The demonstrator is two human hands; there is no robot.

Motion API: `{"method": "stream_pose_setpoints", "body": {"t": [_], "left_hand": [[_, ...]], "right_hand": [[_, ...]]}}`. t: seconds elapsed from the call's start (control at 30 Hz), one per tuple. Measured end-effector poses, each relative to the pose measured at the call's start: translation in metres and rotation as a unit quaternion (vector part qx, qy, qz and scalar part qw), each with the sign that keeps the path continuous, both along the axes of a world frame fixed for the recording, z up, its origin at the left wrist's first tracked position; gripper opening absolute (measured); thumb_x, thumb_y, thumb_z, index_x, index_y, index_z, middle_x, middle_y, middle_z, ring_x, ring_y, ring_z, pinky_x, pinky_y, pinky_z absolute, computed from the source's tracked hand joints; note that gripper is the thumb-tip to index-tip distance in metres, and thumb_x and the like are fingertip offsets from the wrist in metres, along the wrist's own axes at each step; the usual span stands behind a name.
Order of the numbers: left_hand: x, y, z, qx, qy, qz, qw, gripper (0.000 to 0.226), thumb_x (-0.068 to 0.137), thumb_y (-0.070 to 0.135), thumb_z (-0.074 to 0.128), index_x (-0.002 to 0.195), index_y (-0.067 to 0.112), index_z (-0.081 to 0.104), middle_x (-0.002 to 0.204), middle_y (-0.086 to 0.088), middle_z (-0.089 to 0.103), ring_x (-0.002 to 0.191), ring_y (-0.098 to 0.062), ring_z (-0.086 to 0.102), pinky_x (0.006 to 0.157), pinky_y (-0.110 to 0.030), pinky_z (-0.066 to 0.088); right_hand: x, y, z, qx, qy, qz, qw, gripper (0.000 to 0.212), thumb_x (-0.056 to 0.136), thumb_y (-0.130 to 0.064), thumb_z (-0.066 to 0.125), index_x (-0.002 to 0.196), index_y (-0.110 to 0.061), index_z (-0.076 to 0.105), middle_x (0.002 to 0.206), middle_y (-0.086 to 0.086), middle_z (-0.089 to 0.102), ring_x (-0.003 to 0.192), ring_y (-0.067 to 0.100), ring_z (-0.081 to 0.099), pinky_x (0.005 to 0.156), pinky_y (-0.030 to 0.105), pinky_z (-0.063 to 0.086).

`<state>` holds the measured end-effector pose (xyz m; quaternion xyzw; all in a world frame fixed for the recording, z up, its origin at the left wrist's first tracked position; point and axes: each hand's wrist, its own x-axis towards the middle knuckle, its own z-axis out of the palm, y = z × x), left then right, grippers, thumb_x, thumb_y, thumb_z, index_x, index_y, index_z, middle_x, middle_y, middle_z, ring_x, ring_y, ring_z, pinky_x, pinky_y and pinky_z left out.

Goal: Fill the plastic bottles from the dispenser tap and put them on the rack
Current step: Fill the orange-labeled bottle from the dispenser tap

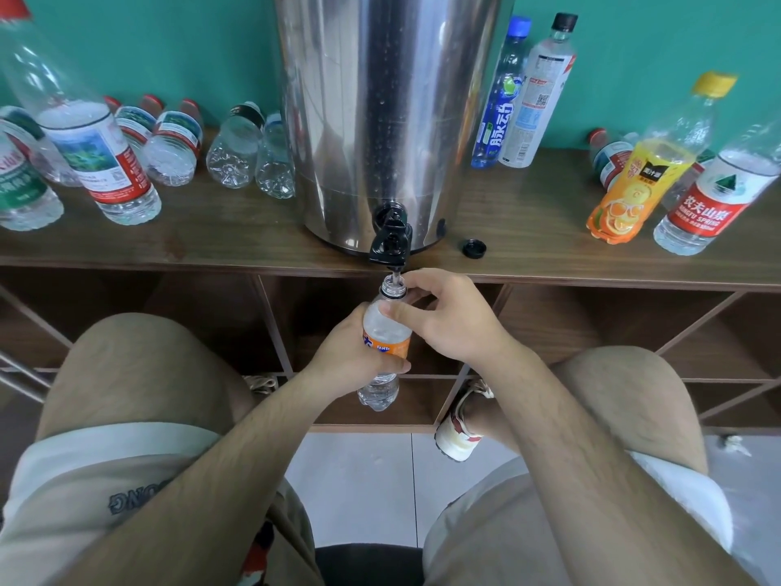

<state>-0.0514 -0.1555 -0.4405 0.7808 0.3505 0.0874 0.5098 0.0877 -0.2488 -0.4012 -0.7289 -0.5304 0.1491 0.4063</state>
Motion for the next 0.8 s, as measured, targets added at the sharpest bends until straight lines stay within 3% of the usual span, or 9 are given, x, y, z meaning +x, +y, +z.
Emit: {"method": "stream_pose_setpoints", "body": {"t": [0.1, 0.17, 0.3, 0.37, 0.43, 0.53, 0.63, 0.8], "left_hand": [[0.0, 0.0, 0.001, 0.005, -0.008, -0.001, 1.0, 0.089, 0.071, 0.017, 0.094, 0.147, 0.023, 0.047, 0.133, 0.003, 0.063, 0.122, -0.019, 0.061, 0.108, -0.045, 0.052], [-0.001, 0.001, -0.001, 0.002, -0.014, 0.003, 1.0, 0.088, 0.07, 0.017, 0.095, 0.145, 0.024, 0.049, 0.13, 0.004, 0.064, 0.119, -0.018, 0.062, 0.106, -0.045, 0.053], [-0.003, 0.001, -0.005, -0.008, -0.014, 0.012, 1.0, 0.082, 0.069, 0.018, 0.095, 0.138, 0.025, 0.051, 0.122, 0.005, 0.066, 0.114, -0.019, 0.065, 0.103, -0.042, 0.055], [-0.003, 0.002, -0.005, -0.011, -0.015, 0.011, 1.0, 0.082, 0.07, 0.018, 0.095, 0.139, 0.023, 0.05, 0.124, 0.002, 0.066, 0.116, -0.021, 0.064, 0.104, -0.045, 0.054], [-0.002, 0.002, -0.005, -0.014, -0.02, 0.012, 1.0, 0.081, 0.071, 0.017, 0.094, 0.139, 0.022, 0.051, 0.125, 0.0, 0.066, 0.117, -0.023, 0.064, 0.105, -0.047, 0.054], [0.0, 0.003, -0.004, -0.014, -0.028, 0.007, 0.999, 0.08, 0.072, 0.014, 0.093, 0.14, 0.017, 0.051, 0.128, -0.004, 0.066, 0.12, -0.024, 0.064, 0.106, -0.05, 0.053], [0.0, 0.003, -0.005, -0.009, -0.032, 0.005, 0.999, 0.079, 0.072, 0.012, 0.093, 0.14, 0.017, 0.052, 0.128, -0.005, 0.066, 0.12, -0.024, 0.064, 0.105, -0.051, 0.053], [-0.002, 0.006, -0.008, -0.001, -0.03, 0.013, 0.999, 0.082, 0.071, 0.017, 0.094, 0.14, 0.021, 0.051, 0.126, 0.001, 0.066, 0.117, -0.019, 0.064, 0.105, -0.047, 0.054]], "right_hand": [[0.001, -0.001, 0.001, -0.012, 0.01, 0.011, 1.0, 0.014, 0.091, -0.034, 0.079, 0.103, -0.036, 0.072, 0.096, -0.018, 0.072, 0.093, 0.002, 0.068, 0.074, 0.018, 0.048], [0.004, -0.003, 0.006, -0.007, 0.051, 0.013, 0.999, 0.011, 0.093, -0.028, 0.078, 0.102, -0.032, 0.073, 0.095, -0.019, 0.073, 0.093, -0.001, 0.068, 0.076, 0.015, 0.047], [0.011, -0.016, 0.025, 0.125, 0.086, -0.043, 0.987, 0.022, 0.094, -0.008, 0.068, 0.114, -0.007, 0.076, 0.109, 0.005, 0.077, 0.104, 0.021, 0.072, 0.096, 0.044, 0.056], [0.005, -0.023, 0.04, 0.227, 0.038, -0.045, 0.972, 0.029, 0.089, 0.002, 0.06, 0.115, -0.001, 0.073, 0.114, 0.013, 0.074, 0.105, 0.026, 0.069, 0.088, 0.047, 0.057], [-0.005, -0.026, 0.052, 0.282, -0.048, 0.0, 0.958, 0.034, 0.087, 0.009, 0.059, 0.119, 0.003, 0.07, 0.126, 0.018, 0.067, 0.117, 0.027, 0.064, 0.089, 0.038, 0.056], [-0.017, -0.021, 0.061, 0.28, -0.146, 0.082, 0.945, 0.028, 0.092, 0.003, 0.07, 0.119, 0.002, 0.072, 0.141, 0.02, 0.06, 0.133, 0.033, 0.056, 0.11, 0.046, 0.046], [-0.021, -0.015, 0.06, 0.248, -0.183, 0.105, 0.946, 0.025, 0.092, -0.008, 0.079, 0.116, -0.001, 0.076, 0.139, 0.017, 0.063, 0.136, 0.034, 0.055, 0.115, 0.051, 0.041], [-0.014, -0.016, 0.052, 0.24, -0.153, 0.086, 0.955, 0.022, 0.096, 0.002, 0.071, 0.118, 0.0, 0.074, 0.142, 0.013, 0.063, 0.14, 0.025, 0.055, 0.113, 0.029, 0.045]]}}
